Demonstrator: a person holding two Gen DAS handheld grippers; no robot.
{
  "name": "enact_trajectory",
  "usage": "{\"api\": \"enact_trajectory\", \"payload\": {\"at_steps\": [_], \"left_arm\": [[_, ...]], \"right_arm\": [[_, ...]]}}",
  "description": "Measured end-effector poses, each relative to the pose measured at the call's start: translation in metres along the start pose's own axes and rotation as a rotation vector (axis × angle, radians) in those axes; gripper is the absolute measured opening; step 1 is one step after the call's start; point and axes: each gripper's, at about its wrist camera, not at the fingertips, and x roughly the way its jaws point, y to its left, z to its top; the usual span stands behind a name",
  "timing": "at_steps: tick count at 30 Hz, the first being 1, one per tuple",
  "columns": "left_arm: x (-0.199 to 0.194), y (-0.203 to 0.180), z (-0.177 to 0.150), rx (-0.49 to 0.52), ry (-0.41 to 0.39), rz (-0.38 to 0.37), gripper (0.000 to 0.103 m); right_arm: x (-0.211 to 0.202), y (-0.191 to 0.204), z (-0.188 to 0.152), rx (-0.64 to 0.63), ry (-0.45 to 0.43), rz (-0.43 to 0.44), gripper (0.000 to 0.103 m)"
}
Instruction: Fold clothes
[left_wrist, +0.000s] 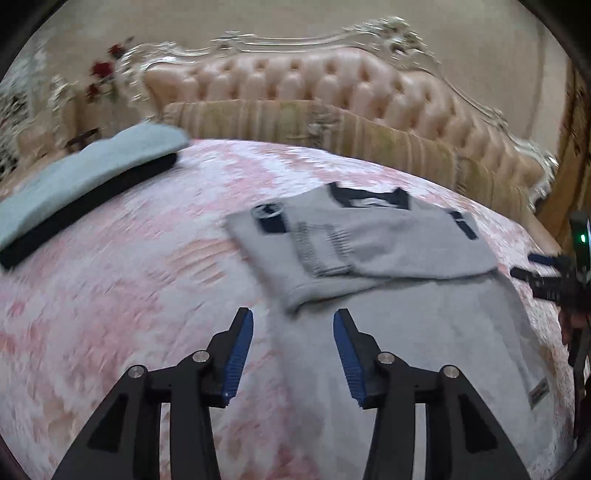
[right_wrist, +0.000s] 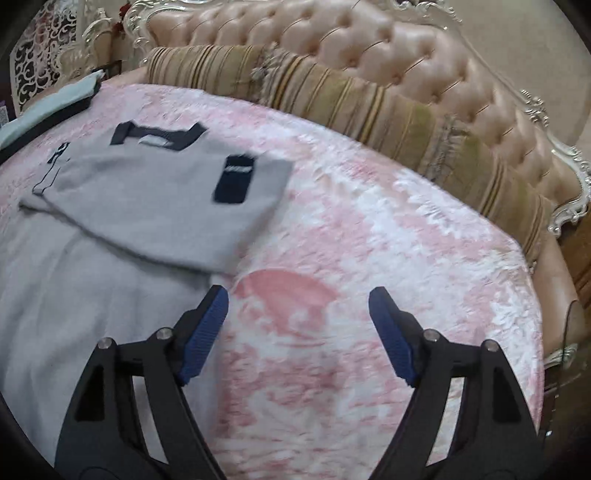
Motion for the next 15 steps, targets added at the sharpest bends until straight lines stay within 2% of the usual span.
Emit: {"api": "enact_trajectory", "payload": {"at_steps": [3, 6, 9, 10, 15], "left_arm": [[0.0, 0.015, -0.01, -0.068, 0.011, 0.006, 0.047], [-0.001, 0.022, -0.014, -0.091, 0.001, -0.001, 0.047], [0.001, 0.024, -0.014, -0.105, -0.003, -0.007, 0.047], [0.001, 0.024, -0.014, -0.106, -0.006, -0.014, 0.047], [0.006, 0.016, -0.01, -0.095, -0.013, -0.032, 0.047]], "right_arm": [[0.015, 0.007, 0.001, 0.003, 0.016, -0.038, 0.08], [0.019, 0.011, 0.003, 0.011, 0.014, -0.042, 0.08], [0.005, 0.019, 0.0, 0.0, -0.004, -0.021, 0.081], [0.001, 0.022, -0.001, -0.003, -0.01, -0.014, 0.084], [0.01, 0.022, 0.004, 0.019, -0.012, -0.001, 0.087]]}}
